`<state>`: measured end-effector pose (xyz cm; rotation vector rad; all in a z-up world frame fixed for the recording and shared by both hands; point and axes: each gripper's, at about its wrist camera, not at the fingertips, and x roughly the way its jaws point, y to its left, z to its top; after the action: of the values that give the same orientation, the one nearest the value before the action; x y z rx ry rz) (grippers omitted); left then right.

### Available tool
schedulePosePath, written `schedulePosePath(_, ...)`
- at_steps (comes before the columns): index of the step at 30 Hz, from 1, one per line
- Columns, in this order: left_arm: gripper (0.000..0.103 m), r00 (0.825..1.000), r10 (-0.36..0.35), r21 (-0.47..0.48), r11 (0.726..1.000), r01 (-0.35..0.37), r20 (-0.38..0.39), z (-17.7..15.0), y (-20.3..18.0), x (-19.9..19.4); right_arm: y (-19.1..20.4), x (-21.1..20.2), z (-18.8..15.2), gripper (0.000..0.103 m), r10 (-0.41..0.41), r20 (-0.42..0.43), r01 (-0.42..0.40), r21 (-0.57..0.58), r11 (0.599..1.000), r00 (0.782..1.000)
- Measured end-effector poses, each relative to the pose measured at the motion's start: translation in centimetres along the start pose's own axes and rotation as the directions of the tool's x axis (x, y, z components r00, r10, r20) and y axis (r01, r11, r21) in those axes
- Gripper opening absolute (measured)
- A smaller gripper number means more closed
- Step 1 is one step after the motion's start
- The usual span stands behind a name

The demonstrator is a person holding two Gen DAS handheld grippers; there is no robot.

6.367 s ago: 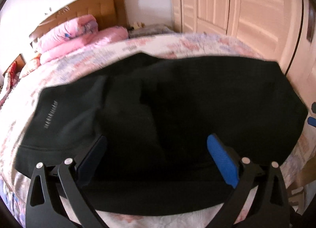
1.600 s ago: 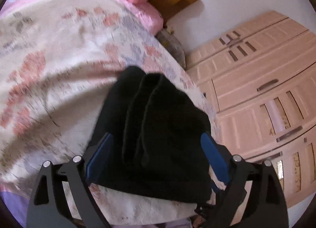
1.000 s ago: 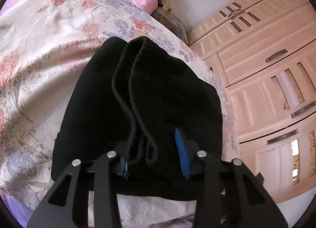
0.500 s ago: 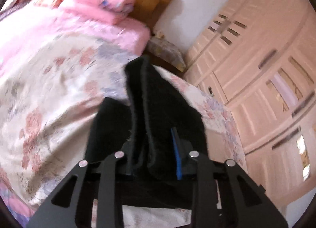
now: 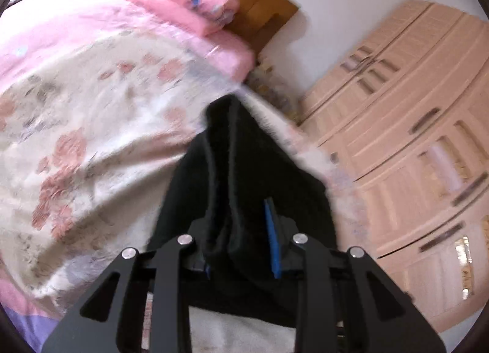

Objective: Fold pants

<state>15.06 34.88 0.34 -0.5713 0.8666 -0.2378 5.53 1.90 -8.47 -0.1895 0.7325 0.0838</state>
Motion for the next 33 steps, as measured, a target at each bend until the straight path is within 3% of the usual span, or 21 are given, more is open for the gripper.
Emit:
schedulePosePath(2, 0.029, 0.996, 0.039, -0.075, 0.996, -0.045, -0.083, -1.0, 2.9, 3.1, 0.0, 0.4, -0.2, 0.099, 0.007, -0.006, -0.007, -0.002, 1.0, 1.0)
schedulePosePath(5, 0.032, 0.989, -0.147, -0.197, 0.97, 0.142, -0.01, -2.3, 6.5, 3.0, 0.0, 0.3, -0.1, 0.099, 0.017, -0.01, -0.018, -0.02, 1.0, 1.0)
schedulePosePath(7, 0.037, 0.993, -0.122, -0.163, 0.979, 0.119, -0.01, -2.2, 5.8, 2.7, -0.1, -0.2, 0.1, 0.099, 0.052, -0.022, -0.053, -0.026, 0.998, 0.998)
schedulePosePath(8, 0.045, 0.996, -0.092, -0.143, 0.986, 0.09, -0.01, -2.2, 5.3, 2.3, -0.3, -0.5, 0.1, 0.099, 0.082, -0.027, -0.082, -0.027, 0.996, 0.996)
schedulePosePath(9, 0.052, 1.0, -0.004, -0.119, 0.993, 0.005, 0.015, -2.0, 4.4, 1.3, -0.6, -1.0, 0.1, 0.099, 0.117, -0.028, -0.118, -0.024, 0.993, 0.993)
schedulePosePath(10, 0.07, 0.98, 0.179, -0.09, 0.981, -0.172, 0.088, -1.9, 3.3, -0.5, -1.1, -1.9, 0.1, 0.099, 0.179, -0.016, -0.179, -0.019, 0.984, 0.984)
schedulePosePath(11, 0.076, 0.939, 0.301, -0.068, 0.954, -0.293, 0.166, -2.0, 2.0, -1.9, -1.8, -2.8, 0.0, 0.099, 0.24, 0.008, -0.24, -0.015, 0.971, 0.971)
schedulePosePath(12, 0.077, 0.85, 0.438, -0.041, 0.894, -0.446, 0.292, -2.5, 0.0, -4.2, -2.3, -3.4, -0.1, 0.099, 0.28, 0.027, -0.28, -0.01, 0.96, 0.96)
schedulePosePath(13, 0.078, 0.8, 0.481, -0.018, 0.861, -0.509, 0.359, -3.1, -1.6, -5.5, -3.2, -4.2, 0.1, 0.099, 0.331, 0.065, -0.332, 0.012, 0.943, 0.941)
schedulePosePath(14, 0.079, 0.786, 0.461, 0.031, 0.855, -0.518, 0.413, -3.8, -3.6, -6.6, -3.9, -4.7, 0.4, 0.099, 0.351, 0.094, -0.355, 0.032, 0.934, 0.932)
schedulePosePath(16, 0.089, 0.837, 0.326, 0.185, 0.879, -0.44, 0.439, -5.6, -7.5, -6.9, -5.1, -5.1, 1.8, 0.099, 0.36, 0.146, -0.373, 0.072, 0.925, 0.922)
schedulePosePath(18, 0.097, 0.883, 0.251, 0.343, 0.851, -0.397, 0.397, -7.3, -10.9, -5.0, -5.1, -4.9, 3.2, 0.099, 0.345, 0.164, -0.361, 0.086, 0.928, 0.924)
schedulePosePath(20, 0.097, 0.909, 0.238, 0.462, 0.8, -0.383, 0.342, -9.3, -13.1, -1.8, -4.0, -4.5, 4.6, 0.099, 0.334, 0.171, -0.349, 0.062, 0.935, 0.927)
schedulePosePath(22, 0.097, 0.913, 0.3, 0.501, 0.766, -0.403, 0.276, -10.5, -13.0, 1.8, -1.9, -3.4, 5.1, 0.099, 0.303, 0.138, -0.307, 0.008, 0.952, 0.943)
schedulePosePath(23, 0.097, 0.912, 0.337, 0.496, 0.765, -0.41, 0.235, -10.9, -11.9, 3.2, -0.3, -2.0, 4.9, 0.099, 0.284, 0.082, -0.282, -0.038, 0.959, 0.955)
schedulePosePath(24, 0.098, 0.919, 0.354, 0.46, 0.795, -0.395, 0.176, -11.1, -10.0, 4.8, 0.9, -0.4, 4.3, 0.099, 0.269, 0.018, -0.267, -0.08, 0.96, 0.963)
schedulePosePath(25, 0.102, 0.935, 0.311, 0.437, 0.826, -0.356, 0.172, -11.2, -8.9, 5.0, 1.4, 0.9, 3.6, 0.099, 0.279, -0.031, -0.28, -0.095, 0.955, 0.96)
schedulePosePath(26, 0.102, 0.944, 0.264, 0.436, 0.839, -0.326, 0.196, -11.6, -8.1, 4.6, 1.2, 1.6, 3.1, 0.099, 0.335, -0.046, -0.338, -0.062, 0.939, 0.941)
schedulePosePath(29, 0.102, 0.951, 0.252, 0.465, 0.83, -0.307, 0.178, -12.4, -8.0, 3.9, 0.0, 2.3, 3.0, 0.099, 0.406, -0.089, -0.407, 0.007, 0.913, 0.909)
schedulePosePath(31, 0.101, 0.952, 0.262, 0.475, 0.826, -0.305, 0.155, -12.1, -8.0, 4.0, -0.2, 1.6, 3.0, 0.099, 0.412, -0.086, -0.414, -0.008, 0.91, 0.907)
schedulePosePath(33, 0.101, 0.954, 0.256, 0.444, 0.845, -0.298, 0.153, -11.4, -8.4, 2.6, -0.6, 0.4, 3.5, 0.099, 0.423, -0.053, -0.425, -0.028, 0.905, 0.904)
